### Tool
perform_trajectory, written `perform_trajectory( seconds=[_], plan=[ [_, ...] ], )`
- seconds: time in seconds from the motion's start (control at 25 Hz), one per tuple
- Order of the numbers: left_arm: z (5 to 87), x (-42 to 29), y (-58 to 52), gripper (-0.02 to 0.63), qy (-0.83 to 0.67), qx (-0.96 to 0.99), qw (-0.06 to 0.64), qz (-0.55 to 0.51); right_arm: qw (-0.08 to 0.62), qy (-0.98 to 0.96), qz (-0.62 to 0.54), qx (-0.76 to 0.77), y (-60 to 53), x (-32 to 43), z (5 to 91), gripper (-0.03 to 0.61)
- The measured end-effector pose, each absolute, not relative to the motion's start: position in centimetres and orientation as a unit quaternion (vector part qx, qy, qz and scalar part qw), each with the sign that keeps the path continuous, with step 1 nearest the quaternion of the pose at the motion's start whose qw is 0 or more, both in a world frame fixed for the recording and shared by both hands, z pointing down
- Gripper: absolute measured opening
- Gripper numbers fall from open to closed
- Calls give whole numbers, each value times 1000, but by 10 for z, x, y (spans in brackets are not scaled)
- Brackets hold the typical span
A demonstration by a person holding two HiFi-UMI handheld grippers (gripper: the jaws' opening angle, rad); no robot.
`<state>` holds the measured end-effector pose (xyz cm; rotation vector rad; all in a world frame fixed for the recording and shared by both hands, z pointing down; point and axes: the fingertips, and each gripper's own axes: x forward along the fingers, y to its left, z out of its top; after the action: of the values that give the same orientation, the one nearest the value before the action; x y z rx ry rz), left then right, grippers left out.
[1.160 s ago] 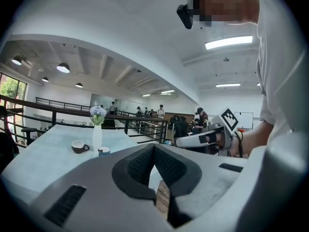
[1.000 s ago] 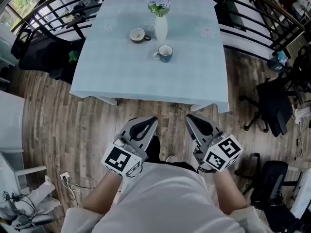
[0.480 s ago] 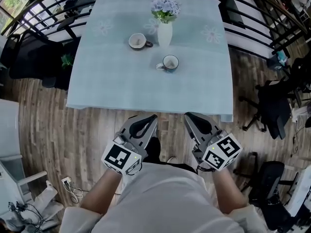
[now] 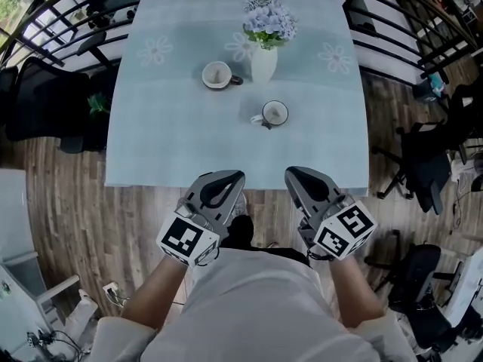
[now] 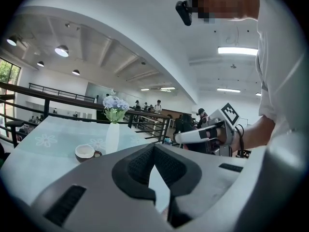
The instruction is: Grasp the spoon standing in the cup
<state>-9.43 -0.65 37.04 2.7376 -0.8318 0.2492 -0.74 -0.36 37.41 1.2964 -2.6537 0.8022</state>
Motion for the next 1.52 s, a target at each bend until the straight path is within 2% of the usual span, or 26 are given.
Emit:
perform_trajectory(
  seconds=[0.68,1.52],
  plan=[
    [368,-92,-70,5,-274,949,121,96,33,-861,260,436,-64,-6,368,21],
    [433,-12,-113,5,-305,929,83,192,31,-879,278,386,-120,94,388,21]
  ],
)
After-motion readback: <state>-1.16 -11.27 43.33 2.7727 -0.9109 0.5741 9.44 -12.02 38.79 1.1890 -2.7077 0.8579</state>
